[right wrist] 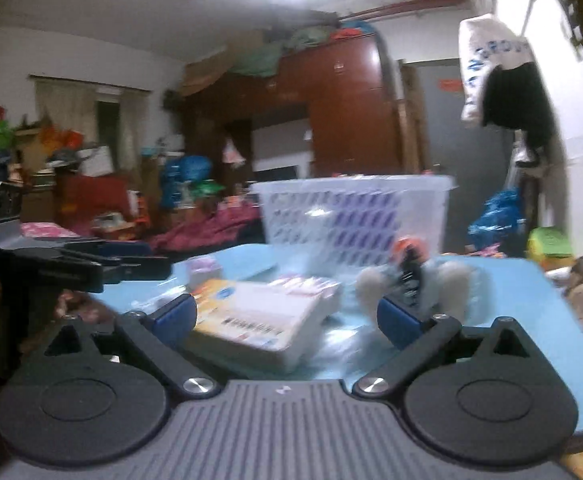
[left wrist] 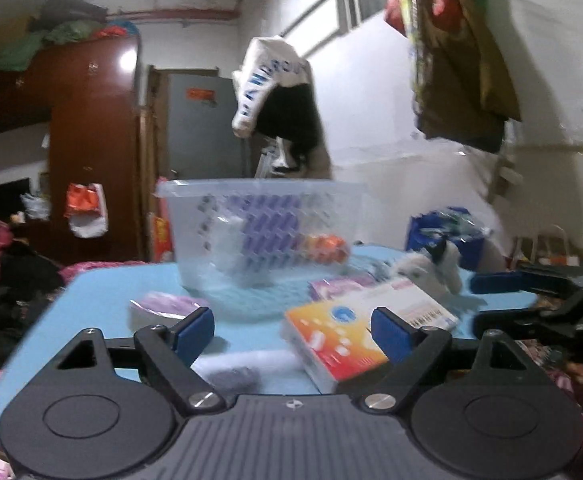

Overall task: Organize objects
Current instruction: 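Release both items and move both tools to the white-and-orange medicine box, then grip the medicine box with both tools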

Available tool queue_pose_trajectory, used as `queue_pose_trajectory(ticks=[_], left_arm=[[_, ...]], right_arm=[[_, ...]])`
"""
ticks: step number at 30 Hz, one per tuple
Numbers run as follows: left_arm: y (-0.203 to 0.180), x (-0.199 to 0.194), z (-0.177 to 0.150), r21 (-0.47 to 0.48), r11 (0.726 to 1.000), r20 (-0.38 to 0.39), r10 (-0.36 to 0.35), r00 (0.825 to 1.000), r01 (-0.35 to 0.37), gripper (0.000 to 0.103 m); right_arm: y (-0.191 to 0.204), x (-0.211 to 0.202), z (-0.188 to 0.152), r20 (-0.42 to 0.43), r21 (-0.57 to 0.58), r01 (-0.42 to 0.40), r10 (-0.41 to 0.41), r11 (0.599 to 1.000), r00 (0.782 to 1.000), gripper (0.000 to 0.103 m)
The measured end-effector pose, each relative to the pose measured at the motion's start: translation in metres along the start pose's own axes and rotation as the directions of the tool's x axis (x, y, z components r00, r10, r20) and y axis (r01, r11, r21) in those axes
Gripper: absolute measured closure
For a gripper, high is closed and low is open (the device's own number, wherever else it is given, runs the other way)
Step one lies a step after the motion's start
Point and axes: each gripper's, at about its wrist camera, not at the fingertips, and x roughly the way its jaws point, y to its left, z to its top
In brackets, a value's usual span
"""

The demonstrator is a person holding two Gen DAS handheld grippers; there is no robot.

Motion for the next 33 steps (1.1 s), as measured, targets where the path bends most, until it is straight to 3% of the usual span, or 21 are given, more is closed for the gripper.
queue_pose_trajectory(ticks=[6, 12, 14, 33], left_arm=[[-0.013, 0.012, -0.024, 0.084, 0.992, -0.018, -0.092, 0.996, 0.093, 0.022], [-0.012, 0.017, -0.032, 0.068, 0.989, -0.016, -0.131, 0.991, 0.131, 0.031], [-0.013, 0.018, -0.032, 0.062, 0.986, -0.018, -0.151, 0.988, 0.152, 0.04], [-0.022, 0.004, -0.021, 0.085, 0.99, 0.052, -0.118, 0.992, 0.113, 0.046]], right_arm=[[0.0, 0.013, -0.005, -0.043, -0.037, -0.023, 0.021, 0.999, 0.999, 0.012], [0.006, 0.011, -0.012, -0.058, -0.067, -0.051, 0.047, 0.996, 0.997, 0.024], [0.008, 0.01, -0.016, -0.072, -0.081, -0.063, 0.058, 0.995, 0.996, 0.036], [0.017, -0.002, -0.015, -0.026, -0.13, -0.021, 0.018, 0.991, 0.999, 0.051]])
